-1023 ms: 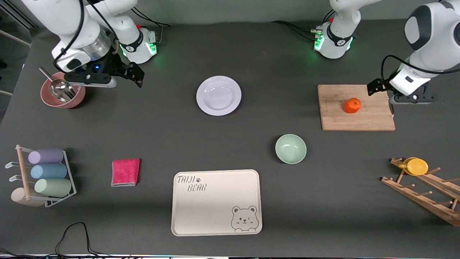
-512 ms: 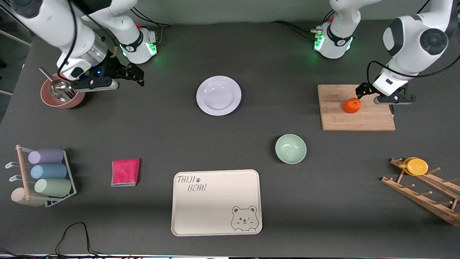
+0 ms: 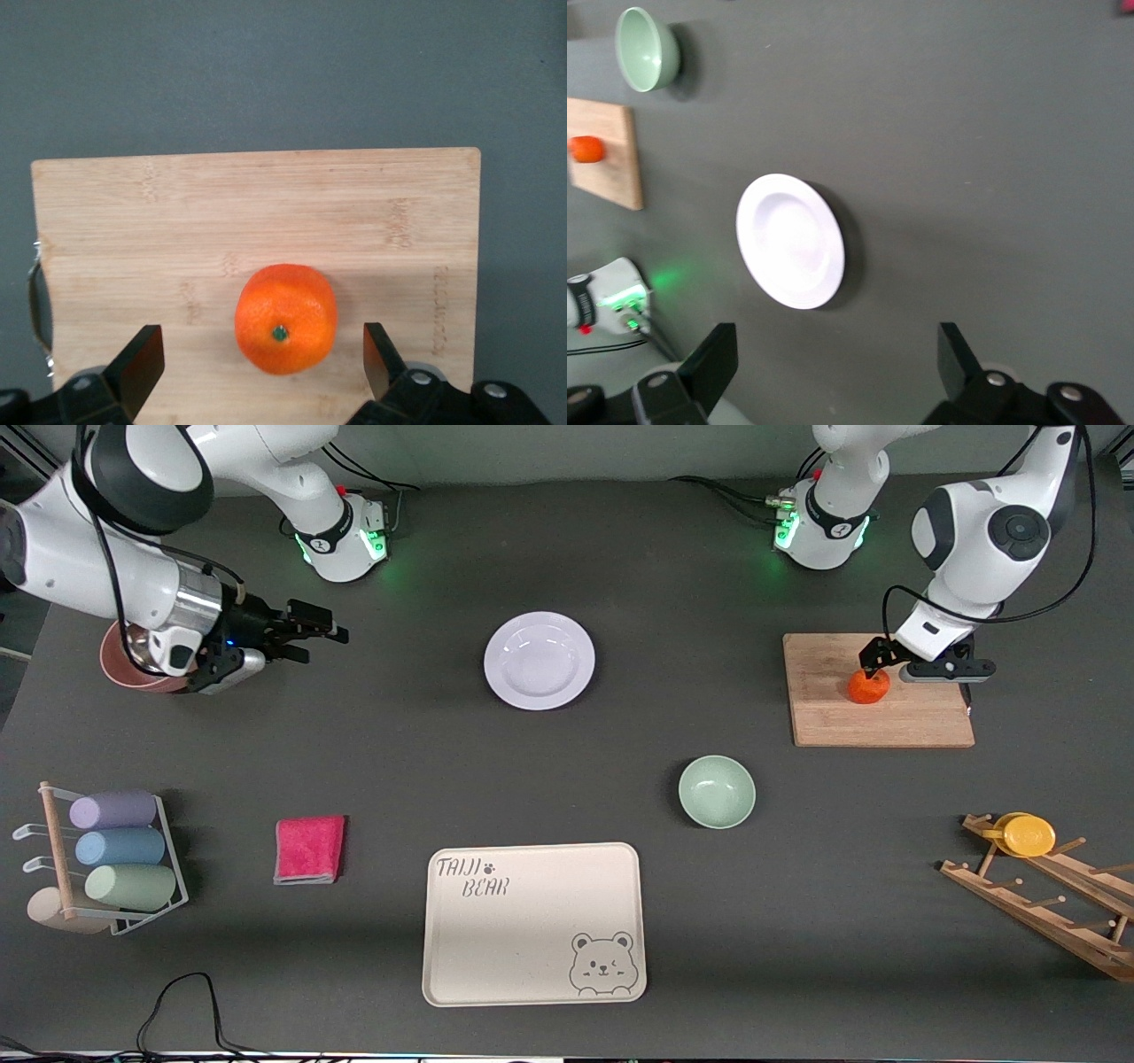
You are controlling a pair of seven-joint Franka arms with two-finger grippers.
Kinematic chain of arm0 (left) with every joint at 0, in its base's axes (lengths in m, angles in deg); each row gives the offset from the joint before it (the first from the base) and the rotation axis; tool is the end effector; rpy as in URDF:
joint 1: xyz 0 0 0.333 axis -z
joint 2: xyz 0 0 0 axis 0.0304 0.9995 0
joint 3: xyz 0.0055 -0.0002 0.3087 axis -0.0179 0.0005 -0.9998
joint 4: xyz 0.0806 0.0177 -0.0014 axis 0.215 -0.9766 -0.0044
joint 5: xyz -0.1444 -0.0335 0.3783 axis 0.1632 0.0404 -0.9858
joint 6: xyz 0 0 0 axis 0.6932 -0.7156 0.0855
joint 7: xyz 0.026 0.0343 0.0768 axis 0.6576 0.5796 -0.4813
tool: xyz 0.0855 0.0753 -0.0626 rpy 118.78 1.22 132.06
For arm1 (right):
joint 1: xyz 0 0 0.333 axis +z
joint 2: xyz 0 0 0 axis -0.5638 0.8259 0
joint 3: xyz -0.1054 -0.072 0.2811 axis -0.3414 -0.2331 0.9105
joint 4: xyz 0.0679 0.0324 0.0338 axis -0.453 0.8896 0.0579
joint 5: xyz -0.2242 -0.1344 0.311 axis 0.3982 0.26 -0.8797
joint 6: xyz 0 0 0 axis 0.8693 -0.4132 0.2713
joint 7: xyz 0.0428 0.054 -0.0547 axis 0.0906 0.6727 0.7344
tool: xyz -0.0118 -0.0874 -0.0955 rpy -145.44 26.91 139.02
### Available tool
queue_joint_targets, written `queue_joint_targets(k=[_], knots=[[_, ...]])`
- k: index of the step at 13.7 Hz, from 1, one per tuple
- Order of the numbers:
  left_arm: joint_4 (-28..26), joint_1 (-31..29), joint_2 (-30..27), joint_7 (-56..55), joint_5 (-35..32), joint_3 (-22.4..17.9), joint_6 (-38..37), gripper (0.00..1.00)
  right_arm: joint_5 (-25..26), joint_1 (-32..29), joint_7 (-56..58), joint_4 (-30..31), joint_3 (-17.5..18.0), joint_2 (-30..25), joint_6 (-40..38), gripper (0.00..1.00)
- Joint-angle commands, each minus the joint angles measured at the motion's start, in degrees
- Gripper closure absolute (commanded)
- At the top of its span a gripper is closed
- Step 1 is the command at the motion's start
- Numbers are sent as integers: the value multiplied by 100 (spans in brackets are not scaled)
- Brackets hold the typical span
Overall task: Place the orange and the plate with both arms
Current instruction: 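Lower the left gripper onto the orange while the right gripper nears the plate, then grasp the orange with the left gripper and lift it off the board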
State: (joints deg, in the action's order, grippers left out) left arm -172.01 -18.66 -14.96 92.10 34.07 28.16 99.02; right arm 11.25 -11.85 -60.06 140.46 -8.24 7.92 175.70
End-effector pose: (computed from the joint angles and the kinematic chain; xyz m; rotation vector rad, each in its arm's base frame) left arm 0.3856 0.0285 0.2364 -3.0932 0.0368 -0.1030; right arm 0.4440 0.0937 0.3929 -2.5691 -0.1125 0.1860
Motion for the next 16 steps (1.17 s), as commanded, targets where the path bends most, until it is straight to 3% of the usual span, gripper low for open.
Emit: queue_joint_targets(k=[1,5,8,12,13,16], knots=[[-363,57,443,-165,-35,-11,877,0,-1152,82,754,775,-14,-90,583,0],[-635,144,892,-401,-35,-11,1643,0,-2998,82,2765,1462,-23,462,848,0],[-697,180,1059,-402,-35,-11,1837,0,-4334,82,4477,1744,-14,1287,831,0],[-697,180,1060,-384,-35,-11,1794,5,-5391,82,5932,1771,-14,2290,323,0],[-697,180,1060,-393,-26,-11,1794,17,-5559,73,6116,1771,-14,2475,156,0],[-697,180,1060,-358,-35,-11,1759,83,-5963,47,6495,1762,-23,3020,-345,0]])
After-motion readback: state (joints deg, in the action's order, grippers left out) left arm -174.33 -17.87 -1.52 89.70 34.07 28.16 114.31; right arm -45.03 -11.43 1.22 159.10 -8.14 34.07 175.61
